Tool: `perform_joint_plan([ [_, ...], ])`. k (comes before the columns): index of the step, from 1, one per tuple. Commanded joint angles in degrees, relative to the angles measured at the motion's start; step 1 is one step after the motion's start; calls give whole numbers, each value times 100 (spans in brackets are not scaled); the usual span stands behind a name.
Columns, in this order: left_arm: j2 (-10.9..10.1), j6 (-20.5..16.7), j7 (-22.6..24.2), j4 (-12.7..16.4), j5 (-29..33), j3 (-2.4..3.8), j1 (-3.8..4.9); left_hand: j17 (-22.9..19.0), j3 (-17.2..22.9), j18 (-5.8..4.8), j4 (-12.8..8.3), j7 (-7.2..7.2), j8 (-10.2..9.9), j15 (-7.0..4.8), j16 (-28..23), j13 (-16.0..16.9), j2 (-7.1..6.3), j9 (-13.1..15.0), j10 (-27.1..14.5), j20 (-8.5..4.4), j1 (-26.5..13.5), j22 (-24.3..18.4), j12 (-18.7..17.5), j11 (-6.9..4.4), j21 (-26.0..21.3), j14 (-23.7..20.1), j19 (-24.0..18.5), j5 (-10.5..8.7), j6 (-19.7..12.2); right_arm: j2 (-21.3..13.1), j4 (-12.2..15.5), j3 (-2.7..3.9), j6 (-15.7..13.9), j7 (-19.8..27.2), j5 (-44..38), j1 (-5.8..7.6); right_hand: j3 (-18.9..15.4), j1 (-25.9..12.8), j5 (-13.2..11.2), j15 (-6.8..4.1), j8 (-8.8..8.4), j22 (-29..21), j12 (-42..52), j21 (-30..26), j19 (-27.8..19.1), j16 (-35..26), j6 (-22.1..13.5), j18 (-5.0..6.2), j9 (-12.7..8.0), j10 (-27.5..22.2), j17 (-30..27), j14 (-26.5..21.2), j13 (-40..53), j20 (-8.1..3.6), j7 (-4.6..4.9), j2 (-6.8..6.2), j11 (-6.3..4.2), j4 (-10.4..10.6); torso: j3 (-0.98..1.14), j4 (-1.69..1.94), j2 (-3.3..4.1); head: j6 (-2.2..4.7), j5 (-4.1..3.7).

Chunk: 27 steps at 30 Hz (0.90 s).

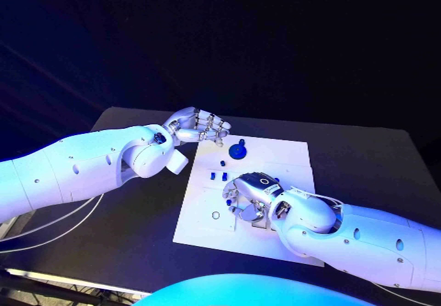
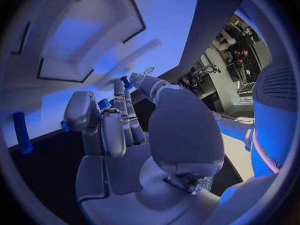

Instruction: Assemble the parts on the task board

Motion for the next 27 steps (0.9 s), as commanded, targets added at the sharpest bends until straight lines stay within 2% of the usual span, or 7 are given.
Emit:
perform_joint_plan([
  [1,3,61,41,7,-3,4,7,-5,-19,63,-19,21,-24,30,-37,-5,24,-7,-34,-1,-28,-5,-10,-3,-29,-7,34,29,-22,-46,48,-8,-35,-80,-4,-10,-48,-10,62,46,-24,-13,51,-32,-34,-27,-24,-4,-5,-50,-27,157,23,1,-10,-53,8,7,1,2,-2,6,-3],
  [12,2,69,42,-10,2,4,6,-7,-20,64,-22,21,-22,30,-43,-6,26,-8,-37,0,-28,-13,-7,-3,-43,-9,37,29,-23,-292,326,9,-181,-191,-1,54,-118,-9,160,54,-13,-25,121,-64,-40,-52,36,1,3,-102,-74,144,42,9,-3,-48,19,23,3,0,-1,25,-10],
  [19,3,72,44,-19,11,3,6,-7,-20,64,-22,21,-22,30,-43,-6,26,-8,-37,0,-28,-13,-7,-3,-43,-9,37,29,-23,-631,551,44,-251,-251,115,271,-134,1,198,55,3,6,177,-14,-7,-26,96,-10,11,-103,-24,164,58,11,3,-19,21,38,0,-7,-5,72,-61],
  [27,-13,73,51,-17,32,3,5,-7,-20,64,-22,21,-22,30,-43,-6,26,-8,-37,0,-28,-13,-7,-3,-43,-9,37,29,-23,-1105,647,89,-212,-151,487,594,-153,12,197,56,-6,16,212,1,9,-3,106,-13,8,-111,12,181,66,11,8,-34,23,36,-4,-6,-8,155,-202],
])
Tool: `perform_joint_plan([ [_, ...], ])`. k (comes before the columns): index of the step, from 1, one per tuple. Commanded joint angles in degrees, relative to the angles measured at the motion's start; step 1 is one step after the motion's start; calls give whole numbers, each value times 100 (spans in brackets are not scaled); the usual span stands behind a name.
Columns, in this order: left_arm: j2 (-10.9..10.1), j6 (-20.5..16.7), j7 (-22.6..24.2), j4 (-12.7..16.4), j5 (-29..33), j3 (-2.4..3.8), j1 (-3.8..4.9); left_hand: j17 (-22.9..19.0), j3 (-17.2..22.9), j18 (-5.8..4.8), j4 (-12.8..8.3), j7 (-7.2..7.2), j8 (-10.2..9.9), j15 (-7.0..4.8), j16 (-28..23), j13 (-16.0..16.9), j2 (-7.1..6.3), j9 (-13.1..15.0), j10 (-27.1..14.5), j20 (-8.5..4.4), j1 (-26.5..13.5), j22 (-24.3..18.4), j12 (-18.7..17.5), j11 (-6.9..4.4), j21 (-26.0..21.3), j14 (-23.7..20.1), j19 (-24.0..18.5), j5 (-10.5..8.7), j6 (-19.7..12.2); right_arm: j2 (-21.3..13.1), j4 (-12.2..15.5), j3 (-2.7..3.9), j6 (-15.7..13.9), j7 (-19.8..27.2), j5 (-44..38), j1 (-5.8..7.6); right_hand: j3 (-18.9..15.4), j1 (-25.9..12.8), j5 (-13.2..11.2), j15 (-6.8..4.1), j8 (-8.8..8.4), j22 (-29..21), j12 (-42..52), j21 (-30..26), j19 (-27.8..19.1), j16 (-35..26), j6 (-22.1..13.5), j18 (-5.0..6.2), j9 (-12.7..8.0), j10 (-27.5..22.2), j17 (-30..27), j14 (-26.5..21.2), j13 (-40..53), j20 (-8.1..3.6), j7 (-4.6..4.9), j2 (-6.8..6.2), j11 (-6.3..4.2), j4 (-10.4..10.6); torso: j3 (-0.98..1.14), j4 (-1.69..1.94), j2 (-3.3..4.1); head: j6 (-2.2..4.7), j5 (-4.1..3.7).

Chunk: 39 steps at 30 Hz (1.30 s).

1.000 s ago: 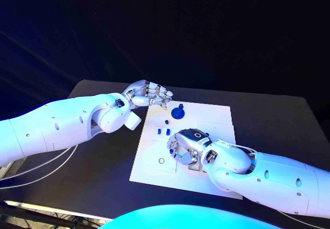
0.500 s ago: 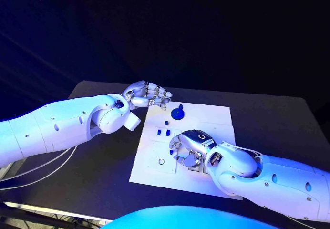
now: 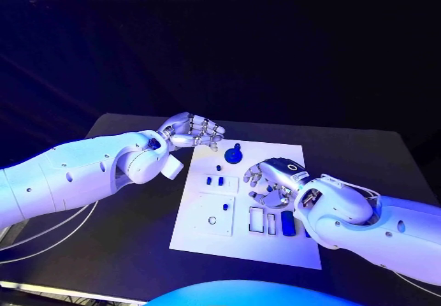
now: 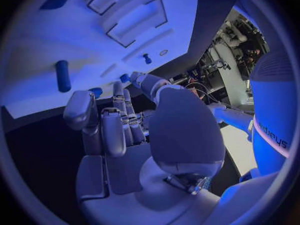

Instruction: Assemble the parts on the task board

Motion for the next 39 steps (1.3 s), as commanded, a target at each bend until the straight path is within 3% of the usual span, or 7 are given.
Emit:
perform_joint_plan([
  [1,-5,72,50,10,36,3,5,-8,-20,64,-22,21,-22,30,-20,-7,26,-8,-37,0,-28,-5,-7,-3,-20,-9,37,29,-23,-134,-13,7,14,79,307,98,-57,15,13,59,-12,-25,26,-36,-6,18,39,-6,0,-75,-6,182,2,13,12,-44,22,-12,-5,0,-1,40,-75],
  [7,-16,81,55,11,57,3,5,-8,-20,64,-22,21,-22,30,-20,-7,26,-8,-37,0,-28,-5,-7,-3,-20,-9,37,29,-23,-325,-190,13,258,155,454,201,-473,99,-4,127,-146,-232,25,-455,-188,-74,-58,64,-49,-548,-177,115,-88,69,68,-47,98,10,2,6,7,61,-117],
  [12,-17,93,58,7,65,3,4,-9,-23,64,-25,19,-17,31,-28,-8,31,-9,-38,2,-32,-18,0,-3,-41,-8,46,28,-20,-361,-303,12,516,164,506,216,-1497,457,-127,136,-283,-304,305,-641,-214,-81,-94,88,-106,-848,-226,92,-163,89,54,207,102,255,6,6,12,70,-131],
  [16,-19,97,54,7,67,2,4,-9,-23,64,-25,19,-17,31,-28,-8,31,-9,-38,2,-32,-18,0,-3,-41,-8,46,28,-20,-354,-363,9,666,148,514,210,-1877,654,-190,137,-321,-304,463,-673,-197,-78,-63,88,-124,-944,-236,89,-191,89,47,298,103,445,4,13,14,67,-134],
  [30,-41,96,43,13,68,2,4,-9,-23,64,-25,19,-17,31,-28,-8,31,-9,-38,2,-32,-18,0,-3,-41,-8,46,28,-20,-304,-448,1,791,34,427,181,-1784,911,-240,100,-313,-134,732,-388,-5,31,114,34,-141,-794,-61,181,-196,55,33,417,64,630,-4,15,10,53,-130],
  [34,-48,95,42,14,68,2,4,-9,-23,64,-25,19,-17,31,-28,-8,31,-9,-38,2,-32,-18,0,-3,-41,-8,46,28,-20,-295,-441,0,713,55,427,177,-1558,965,-252,75,-281,-33,831,-218,94,41,288,1,-146,-597,-49,191,-203,34,20,432,39,737,-3,11,9,53,-129],
  [39,-51,93,40,15,68,2,4,-9,-25,65,-24,18,-13,31,-31,-8,37,-9,-38,3,-38,-26,5,-4,-53,-5,53,28,-18,-281,-432,0,633,92,434,172,-982,1037,-542,0,-229,138,862,55,230,109,553,-49,-139,-185,64,232,-215,-28,-51,429,-52,880,-2,10,9,53,-129],
])
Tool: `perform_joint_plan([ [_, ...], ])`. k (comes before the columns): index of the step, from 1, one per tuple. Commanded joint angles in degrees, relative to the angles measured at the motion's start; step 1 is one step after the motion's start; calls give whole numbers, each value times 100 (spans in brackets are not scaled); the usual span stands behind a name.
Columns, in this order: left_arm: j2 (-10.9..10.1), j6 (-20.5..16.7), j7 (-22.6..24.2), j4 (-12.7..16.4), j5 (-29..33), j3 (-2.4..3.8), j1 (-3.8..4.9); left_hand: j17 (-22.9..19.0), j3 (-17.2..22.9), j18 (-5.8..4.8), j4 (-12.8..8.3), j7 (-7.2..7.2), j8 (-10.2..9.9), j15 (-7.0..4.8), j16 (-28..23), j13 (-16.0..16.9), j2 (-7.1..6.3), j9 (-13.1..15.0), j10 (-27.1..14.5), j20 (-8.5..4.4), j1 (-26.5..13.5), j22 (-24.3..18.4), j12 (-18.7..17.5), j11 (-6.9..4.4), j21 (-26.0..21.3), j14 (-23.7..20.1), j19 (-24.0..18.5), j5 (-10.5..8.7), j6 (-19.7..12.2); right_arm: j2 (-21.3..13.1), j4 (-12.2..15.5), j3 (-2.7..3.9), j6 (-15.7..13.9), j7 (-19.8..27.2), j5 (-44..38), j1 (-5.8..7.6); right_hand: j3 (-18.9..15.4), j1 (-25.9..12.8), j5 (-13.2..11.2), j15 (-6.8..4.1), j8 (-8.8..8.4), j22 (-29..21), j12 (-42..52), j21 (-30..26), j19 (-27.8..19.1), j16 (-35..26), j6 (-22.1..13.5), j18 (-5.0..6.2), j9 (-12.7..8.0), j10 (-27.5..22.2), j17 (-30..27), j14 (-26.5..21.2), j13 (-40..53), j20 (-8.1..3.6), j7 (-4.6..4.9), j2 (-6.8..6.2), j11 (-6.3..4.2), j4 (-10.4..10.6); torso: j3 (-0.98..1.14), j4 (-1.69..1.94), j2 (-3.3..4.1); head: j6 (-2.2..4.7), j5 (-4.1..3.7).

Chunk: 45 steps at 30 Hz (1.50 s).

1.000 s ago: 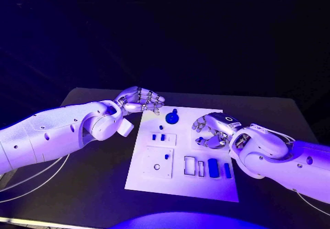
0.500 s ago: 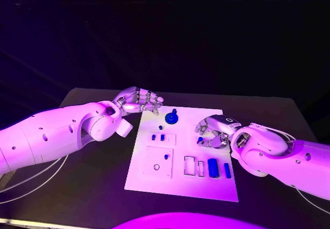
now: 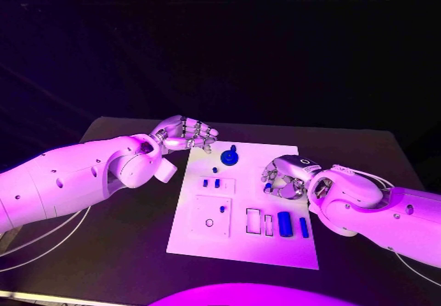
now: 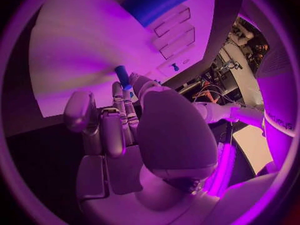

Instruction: Assemble the parts on the task board

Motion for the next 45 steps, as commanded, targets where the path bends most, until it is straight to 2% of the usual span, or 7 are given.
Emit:
perform_joint_plan([
  [1,5,80,39,13,45,3,5,-5,-25,65,-24,18,-13,31,-31,-9,37,-9,-38,3,-38,-5,5,-4,-31,-5,53,28,-17,12,9,-1,-7,45,-48,-8,230,48,-61,-59,38,85,20,89,61,31,85,-52,4,190,32,242,-3,-27,-27,0,-49,46,2,-4,-1,2,-2],
  [7,3,87,31,13,45,3,5,-5,-25,65,-24,18,-13,31,-31,-9,37,-9,-38,3,-38,-5,5,-4,-31,-5,53,28,-17,29,-37,-1,24,16,-89,-14,547,64,-127,-119,113,154,-18,182,102,57,251,-70,55,451,76,256,5,-80,-93,24,-123,34,5,-5,0,-4,-3],
  [10,1,89,25,12,45,3,5,-5,-25,65,-24,18,-13,31,-31,-9,37,-9,-38,3,-38,-5,5,-4,-31,-5,53,28,-17,38,-61,-2,38,-16,-139,-23,815,88,-397,-144,151,217,-112,265,136,89,308,-88,101,563,131,272,2,-111,-112,51,-146,-55,5,-5,1,-8,-3],
  [16,-1,98,11,10,45,3,5,-5,-25,65,-24,18,-13,31,-31,-9,37,-9,-38,3,-38,-5,5,-4,-31,-5,53,28,-17,62,-97,-5,117,-78,-241,-44,1102,155,-433,-152,192,281,-209,339,161,111,341,-103,163,651,166,279,10,-126,-100,50,-156,-295,7,-3,1,-17,-6],
  [26,-2,104,1,7,45,2,5,-5,-25,66,-23,19,-11,30,-34,-9,43,-10,-39,4,-42,-11,8,-5,-41,-3,60,29,-17,76,-68,-8,128,-82,-355,-73,1314,133,-329,-171,262,344,-272,391,167,112,425,-109,249,812,159,275,50,-141,-111,24,-177,-600,4,-5,-2,-34,-10],
  [34,3,99,2,3,45,2,5,-5,-25,66,-23,19,-11,30,-34,-9,43,-10,-39,4,-42,-11,8,-5,-41,-3,60,29,-17,31,72,-5,-112,-21,-418,-66,1476,41,-257,-207,339,433,-319,512,207,134,519,-129,345,1002,198,286,105,-175,-140,44,-219,-817,4,0,-4,-28,-15],
  [45,24,87,10,-5,45,1,5,-5,-25,66,-23,19,-11,30,-34,-9,43,-10,-39,4,-42,-11,8,-5,-41,-3,60,29,-17,-58,373,24,-373,41,-385,120,1541,-12,-306,-220,367,475,-343,573,227,139,549,-140,385,1073,204,289,132,-188,-155,48,-236,-891,-4,-1,-7,-9,-24],
])
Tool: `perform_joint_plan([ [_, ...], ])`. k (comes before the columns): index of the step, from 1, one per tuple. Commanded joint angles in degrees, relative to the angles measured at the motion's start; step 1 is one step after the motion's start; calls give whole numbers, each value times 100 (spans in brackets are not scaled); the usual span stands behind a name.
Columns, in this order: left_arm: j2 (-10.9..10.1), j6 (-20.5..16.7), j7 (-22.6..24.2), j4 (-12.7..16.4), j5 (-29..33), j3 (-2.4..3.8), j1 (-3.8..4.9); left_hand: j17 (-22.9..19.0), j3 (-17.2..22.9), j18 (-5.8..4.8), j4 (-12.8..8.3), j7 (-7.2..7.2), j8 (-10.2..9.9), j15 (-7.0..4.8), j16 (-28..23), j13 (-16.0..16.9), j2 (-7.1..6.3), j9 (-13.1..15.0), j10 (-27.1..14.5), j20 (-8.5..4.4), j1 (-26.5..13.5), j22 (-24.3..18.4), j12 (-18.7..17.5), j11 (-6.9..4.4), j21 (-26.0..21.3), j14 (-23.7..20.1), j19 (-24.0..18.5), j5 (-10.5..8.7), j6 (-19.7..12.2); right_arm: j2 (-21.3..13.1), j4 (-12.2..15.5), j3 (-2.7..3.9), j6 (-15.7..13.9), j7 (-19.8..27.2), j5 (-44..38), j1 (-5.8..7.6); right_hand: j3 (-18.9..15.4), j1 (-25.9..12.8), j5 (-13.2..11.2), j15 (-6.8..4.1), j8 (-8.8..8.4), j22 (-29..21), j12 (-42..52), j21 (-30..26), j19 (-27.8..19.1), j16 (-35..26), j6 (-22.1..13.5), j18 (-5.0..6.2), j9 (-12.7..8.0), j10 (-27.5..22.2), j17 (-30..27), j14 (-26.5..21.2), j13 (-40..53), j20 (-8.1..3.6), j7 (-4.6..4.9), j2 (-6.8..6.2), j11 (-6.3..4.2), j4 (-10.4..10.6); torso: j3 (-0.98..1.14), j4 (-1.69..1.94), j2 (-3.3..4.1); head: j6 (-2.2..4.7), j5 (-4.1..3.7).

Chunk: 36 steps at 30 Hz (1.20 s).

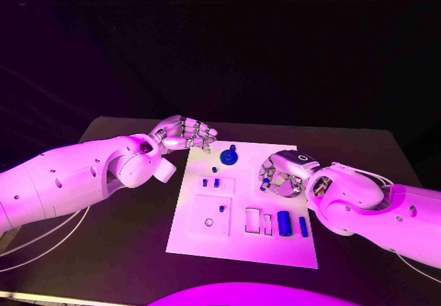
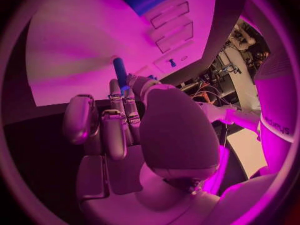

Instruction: Assemble the parts on the task board

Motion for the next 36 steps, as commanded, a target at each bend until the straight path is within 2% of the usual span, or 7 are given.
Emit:
perform_joint_plan([
  [1,20,68,36,5,39,3,5,-7,-25,66,-23,19,-11,30,-34,-9,21,-10,-39,-18,-19,-5,8,-4,-19,-3,38,29,-17,-15,121,9,-186,97,-28,40,461,-61,-18,-48,24,479,-17,41,44,32,45,-51,-2,394,0,279,9,-3,3,-15,-352,-499,-3,0,-2,6,-5],
  [7,39,63,44,-4,42,3,4,-7,-28,66,-19,22,-11,31,-39,-11,24,-12,-43,-17,-30,-16,13,-3,-36,-2,48,29,-21,44,417,19,-317,207,83,59,478,-78,-34,-51,30,489,-28,54,48,38,51,-54,10,411,13,282,16,-6,3,-19,-355,-521,4,-2,-2,11,16],
  [12,62,59,50,-20,48,3,4,-7,-28,66,-19,22,-11,31,-39,-11,24,-12,-43,-17,-30,-16,13,-3,-36,-2,48,29,-21,235,614,21,-413,365,218,-31,486,-79,-34,-52,31,490,-33,53,47,37,50,-53,13,415,10,281,18,-8,4,-17,-355,-529,4,-8,-3,19,23],
  [17,95,62,55,-44,52,3,3,-7,-28,66,-19,22,-11,31,-39,-11,24,-12,-43,-17,-30,-16,13,-3,-36,-2,48,29,-21,526,690,21,-478,528,361,-138,504,-85,-28,-51,29,481,-46,25,35,33,43,-47,18,417,0,279,22,-10,9,-15,-352,-549,0,-5,-5,25,35],
  [20,106,64,55,-52,54,3,3,-7,-28,66,-19,22,-11,31,-39,-11,24,-12,-43,-17,-30,-16,13,-3,-36,-2,48,29,-21,656,688,22,-486,578,407,-208,507,-86,-26,-51,28,480,-49,20,33,32,42,-46,19,417,-2,279,23,-10,10,-15,-351,-552,-5,1,-1,18,44],
  [29,119,69,52,-56,63,2,3,-7,-28,66,-19,22,-11,31,-39,-11,24,-12,-43,-17,-30,-16,13,-3,-36,-2,48,29,-21,958,515,20,-445,677,469,-522,518,-93,-19,-50,26,474,-58,3,26,27,36,-43,23,418,-16,276,26,-10,15,-14,-348,-565,-6,1,7,-37,147],
  [36,119,81,48,-58,69,1,3,-8,-29,67,-20,25,-13,32,-43,-12,27,-14,-46,-16,-32,-24,16,-2,-49,-1,55,30,-28,1117,273,10,-348,679,421,-656,536,-105,-3,-47,24,465,-74,-28,12,24,27,-37,30,421,-23,274,31,-10,22,-10,-343,-586,0,2,5,-64,165],
])
